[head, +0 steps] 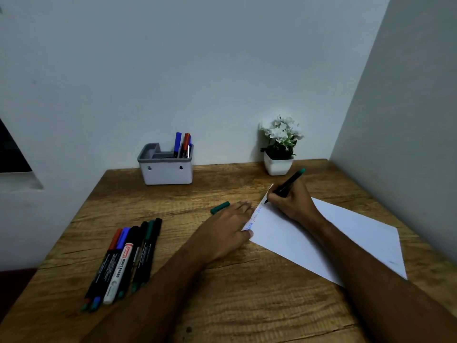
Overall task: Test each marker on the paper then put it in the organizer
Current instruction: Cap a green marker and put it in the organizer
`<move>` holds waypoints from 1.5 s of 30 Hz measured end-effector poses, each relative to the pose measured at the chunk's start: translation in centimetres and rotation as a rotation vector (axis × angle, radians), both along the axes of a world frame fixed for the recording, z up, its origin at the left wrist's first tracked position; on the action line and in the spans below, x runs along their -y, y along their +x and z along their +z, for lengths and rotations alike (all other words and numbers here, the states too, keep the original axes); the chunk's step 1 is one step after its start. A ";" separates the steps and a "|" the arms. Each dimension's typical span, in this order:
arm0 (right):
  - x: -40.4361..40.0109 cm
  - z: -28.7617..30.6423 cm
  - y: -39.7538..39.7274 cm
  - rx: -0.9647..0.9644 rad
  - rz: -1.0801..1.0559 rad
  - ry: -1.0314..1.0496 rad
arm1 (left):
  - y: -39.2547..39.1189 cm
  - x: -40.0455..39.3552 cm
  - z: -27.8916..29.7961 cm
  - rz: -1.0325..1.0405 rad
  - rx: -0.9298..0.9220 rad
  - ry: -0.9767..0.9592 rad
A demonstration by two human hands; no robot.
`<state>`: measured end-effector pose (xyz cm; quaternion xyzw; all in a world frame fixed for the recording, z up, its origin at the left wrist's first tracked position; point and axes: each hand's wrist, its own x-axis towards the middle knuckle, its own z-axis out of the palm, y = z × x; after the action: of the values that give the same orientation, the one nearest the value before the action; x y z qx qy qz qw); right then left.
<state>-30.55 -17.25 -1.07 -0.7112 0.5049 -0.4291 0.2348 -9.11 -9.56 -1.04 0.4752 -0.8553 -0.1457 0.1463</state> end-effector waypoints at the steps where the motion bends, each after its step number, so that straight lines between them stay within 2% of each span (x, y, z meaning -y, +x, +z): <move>1: 0.0 -0.1 0.0 0.001 0.003 -0.002 | 0.0 0.0 0.0 0.001 -0.006 0.000; 28: 0.4 -0.4 0.0 0.029 -0.063 0.026 | 0.1 0.4 -0.1 0.006 -0.053 -0.056; 34: 0.5 -0.4 -0.1 0.129 -0.112 0.042 | 0.1 0.6 -0.4 0.043 -0.066 -0.090; 37: 0.4 0.0 0.1 0.205 -0.124 0.072 | 0.3 0.5 -0.4 0.063 -0.129 -0.145; 41: -0.2 1.1 0.6 0.358 0.005 0.091 | 0.7 0.2 0.0 0.141 -0.258 -0.222; 45: -1.0 2.2 1.4 0.356 0.052 0.099 | 1.8 0.8 -0.1 0.357 -0.277 -0.321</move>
<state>-29.14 -16.21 1.10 -0.6244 0.4572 -0.5166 0.3663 -7.34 -10.31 -1.18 0.5647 -0.7419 -0.0440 0.3588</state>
